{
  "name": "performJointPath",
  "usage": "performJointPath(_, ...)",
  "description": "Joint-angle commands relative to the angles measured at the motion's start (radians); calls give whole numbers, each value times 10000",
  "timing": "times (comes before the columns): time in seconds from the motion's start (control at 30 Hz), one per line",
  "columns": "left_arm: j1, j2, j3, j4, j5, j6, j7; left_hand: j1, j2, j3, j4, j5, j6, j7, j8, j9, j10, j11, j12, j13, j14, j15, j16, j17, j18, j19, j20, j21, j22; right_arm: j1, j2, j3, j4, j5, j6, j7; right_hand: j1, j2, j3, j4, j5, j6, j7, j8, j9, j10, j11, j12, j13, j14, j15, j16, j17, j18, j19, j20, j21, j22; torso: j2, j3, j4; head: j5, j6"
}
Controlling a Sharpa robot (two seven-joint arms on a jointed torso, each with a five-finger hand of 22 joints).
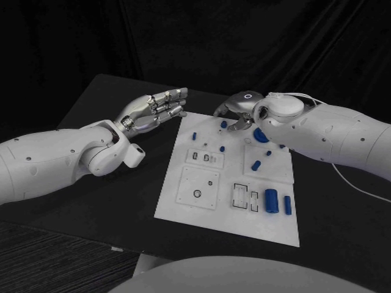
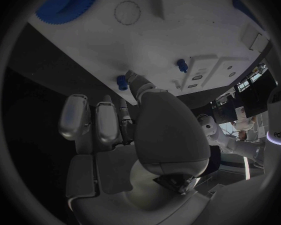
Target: Assemble the parts on the task board
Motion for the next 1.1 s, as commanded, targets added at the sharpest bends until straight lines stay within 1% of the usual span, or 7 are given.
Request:
performJointPath(0.03,-25,-25,10,22,66,136,1125,7,57,-474,38,138,68,19,8,15,-12,54,22,-115,-88,45,143,-114,-44,23,-8,-88,-51,-26,-178,4,107,-30,-590,-478,225,30,-516,209,-144,-78,78,-114,-197,-344,32,-64,-101,-210,49,-324,-324,75,-191,46,-368,-217,1,2,3,17,42)
performJointPath(0.17,-42,-125,10,72,66,121,1116,16,60,-466,34,139,83,58,9,16,-23,51,15,-117,-90,54,146,-114,-52,30,-7,-83,-49,62,-858,4,904,-30,-2025,-3,693,20,-722,822,-79,721,425,75,-184,-612,-52,178,-97,-518,24,-637,-819,164,-489,21,-812,-465,-7,11,3,35,183)
performJointPath(0.37,-50,-255,10,159,66,56,1197,31,49,-460,28,151,99,15,11,18,-15,50,62,-111,-83,61,163,-111,-63,42,-10,-76,-47,491,-2311,3,2873,-30,-3060,267,894,213,-670,983,-81,1093,404,144,-271,-75,-136,890,33,-509,-46,-580,-789,137,-435,-28,-820,-371,-32,12,-22,52,225)
performJointPath(0.53,-53,-277,9,179,66,49,1226,46,41,-452,29,167,62,-91,2,12,6,65,115,-105,-77,60,177,-110,-76,55,-14,-68,-44,755,-3397,1,4171,-30,-2742,-55,819,334,-670,960,-153,1364,484,194,-322,460,-109,1478,190,-404,-39,-454,-647,98,-284,-29,-693,-206,-48,12,-38,51,325)
performJointPath(0.8,-72,-373,8,235,66,54,1268,52,44,-446,28,178,94,-111,6,15,15,68,133,-103,-71,59,188,-109,-80,60,-14,-65,-44,756,-4836,-3,5292,-30,-1660,-815,495,347,-749,1031,-455,1889,737,257,-403,860,-94,2055,275,138,-74,193,279,-92,381,-64,94,493,-58,4,-32,4,422)
performJointPath(1.0,-113,-406,8,213,66,63,1268,78,53,-424,27,204,182,-24,21,25,17,11,137,-105,-64,66,202,-108,-91,73,-16,-58,-42,517,-5415,-6,5390,-30,-1356,-1192,371,333,-805,1110,-686,2011,803,269,-424,860,-113,2123,266,156,-85,208,295,-99,415,-73,122,540,-115,13,-81,-16,357)
performJointPath(1.1,-146,-402,8,209,66,81,1273,87,57,-415,27,205,211,16,25,28,18,-14,146,-105,-59,68,212,-107,-96,79,-17,-55,-42,392,-5442,-6,5233,-30,-1301,-1278,399,397,-760,1117,-623,2262,1048,334,-426,1154,-126,2349,324,161,-98,201,272,-100,429,-83,121,570,-130,26,-111,10,332)
